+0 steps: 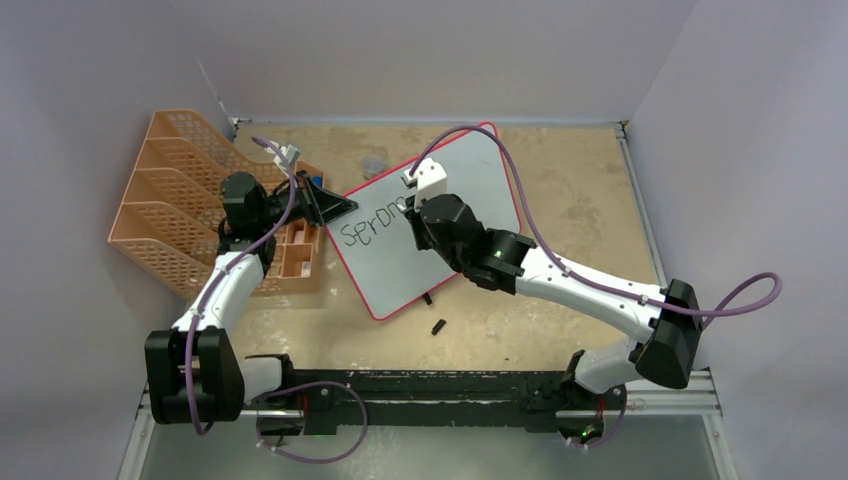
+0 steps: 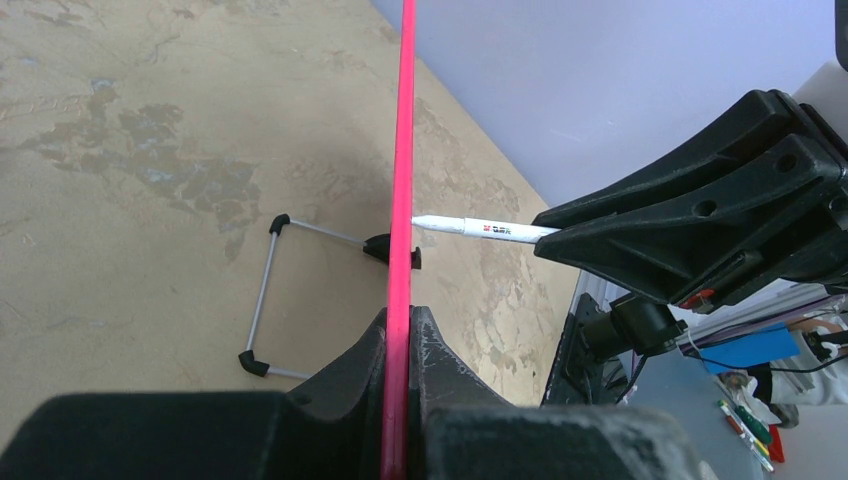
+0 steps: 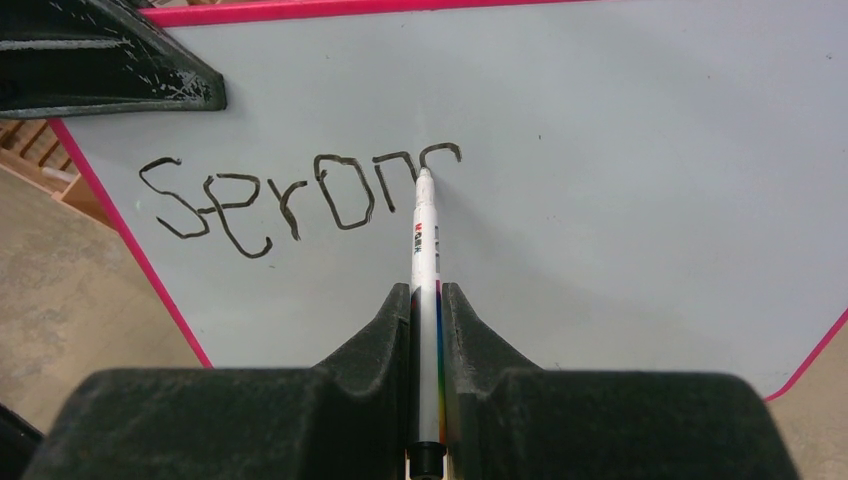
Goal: Write a sentence on the whiteboard
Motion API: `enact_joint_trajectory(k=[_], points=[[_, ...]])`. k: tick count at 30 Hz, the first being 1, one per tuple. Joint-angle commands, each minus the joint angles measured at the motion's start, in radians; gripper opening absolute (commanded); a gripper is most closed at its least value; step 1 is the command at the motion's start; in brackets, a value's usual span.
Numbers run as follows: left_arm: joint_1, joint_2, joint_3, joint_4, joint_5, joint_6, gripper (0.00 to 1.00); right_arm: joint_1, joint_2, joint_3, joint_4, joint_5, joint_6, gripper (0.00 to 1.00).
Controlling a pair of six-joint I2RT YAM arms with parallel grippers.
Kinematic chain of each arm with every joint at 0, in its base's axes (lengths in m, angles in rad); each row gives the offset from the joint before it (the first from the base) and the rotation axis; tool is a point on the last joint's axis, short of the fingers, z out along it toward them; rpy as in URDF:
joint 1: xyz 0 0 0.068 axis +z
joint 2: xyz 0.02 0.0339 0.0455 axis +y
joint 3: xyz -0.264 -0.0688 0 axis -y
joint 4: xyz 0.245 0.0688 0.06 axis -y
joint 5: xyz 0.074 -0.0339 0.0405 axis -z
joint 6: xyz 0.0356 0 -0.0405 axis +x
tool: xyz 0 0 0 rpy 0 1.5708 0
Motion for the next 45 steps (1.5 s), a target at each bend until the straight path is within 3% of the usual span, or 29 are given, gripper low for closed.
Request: enact_joint_trajectory(k=[1,16,45], points=[[-0.018,0.002,0.012,-0.001,0.054,0.034,0.00,-0.002,-0.010,-0.005,-0.036,0.001,0.020,0.00],[-0.019,0.002,0.012,-0.002,0.055,0.037,0.00,-0.002,-0.008,0.001,-0.061,0.042,0.027,0.00],[-0.023,0.005,0.015,-0.004,0.060,0.040,0.00,-0.002,-0.008,0.033,0.052,0.089,-0.008,0.00]])
